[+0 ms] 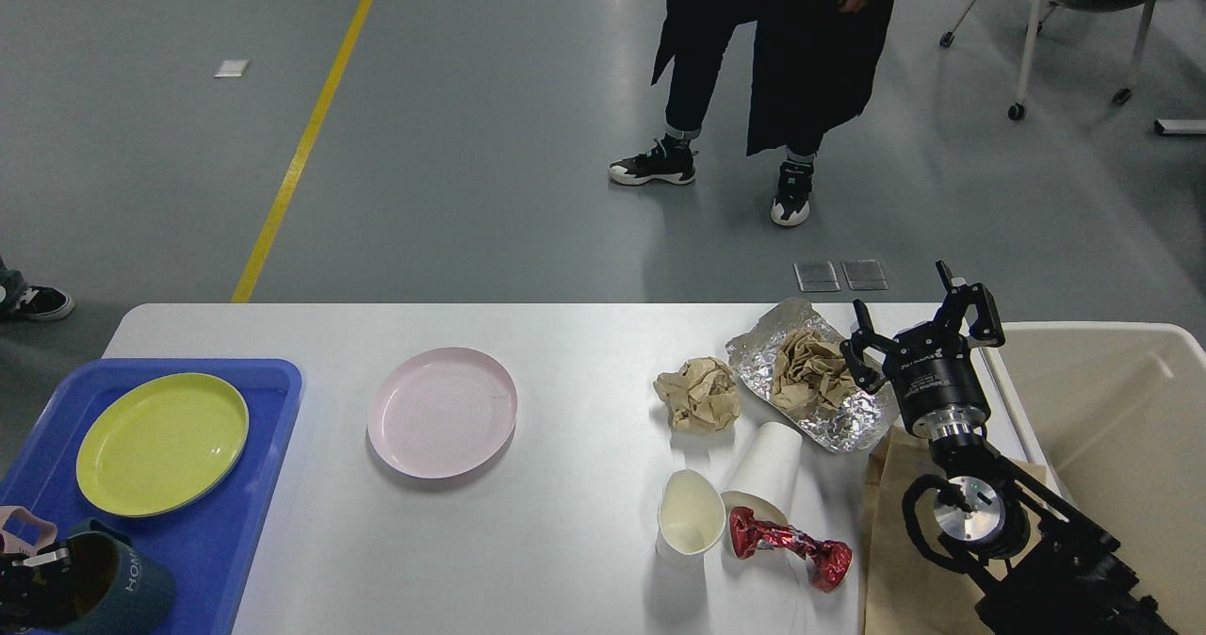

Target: Tidy desktop

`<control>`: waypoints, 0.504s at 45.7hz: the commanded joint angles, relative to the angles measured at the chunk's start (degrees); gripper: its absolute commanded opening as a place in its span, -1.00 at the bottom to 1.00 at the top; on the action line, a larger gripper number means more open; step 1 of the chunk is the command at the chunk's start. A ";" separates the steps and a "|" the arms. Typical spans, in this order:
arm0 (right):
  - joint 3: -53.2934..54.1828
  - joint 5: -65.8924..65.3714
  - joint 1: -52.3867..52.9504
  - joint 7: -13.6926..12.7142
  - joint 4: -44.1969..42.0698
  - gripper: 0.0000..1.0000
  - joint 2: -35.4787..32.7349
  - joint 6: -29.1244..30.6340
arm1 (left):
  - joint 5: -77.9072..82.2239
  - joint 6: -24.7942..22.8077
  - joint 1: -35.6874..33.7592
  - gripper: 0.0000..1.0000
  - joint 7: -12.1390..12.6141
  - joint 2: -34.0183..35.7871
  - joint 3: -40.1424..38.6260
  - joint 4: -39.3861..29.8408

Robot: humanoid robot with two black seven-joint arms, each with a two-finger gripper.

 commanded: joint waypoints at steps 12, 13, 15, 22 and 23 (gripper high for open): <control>0.06 0.00 0.00 0.00 0.00 1.00 0.00 -0.08 | -0.18 4.52 -0.06 0.65 -0.09 0.09 0.00 -0.09; 0.06 0.00 0.00 0.00 0.00 1.00 0.00 0.01 | -0.09 5.05 -0.06 0.65 0.00 0.09 0.09 -0.18; -0.03 0.00 0.00 0.00 0.00 1.00 0.00 -0.08 | 0.00 5.40 -0.06 0.62 0.00 0.09 0.00 -0.18; -0.03 0.00 0.00 0.00 0.00 1.00 0.00 0.01 | 0.17 4.97 -0.06 0.18 0.00 0.00 -0.18 -0.44; -0.03 0.00 0.00 0.00 0.00 1.00 0.00 0.01 | 0.17 4.70 -0.06 0.01 0.00 0.00 -0.18 -0.53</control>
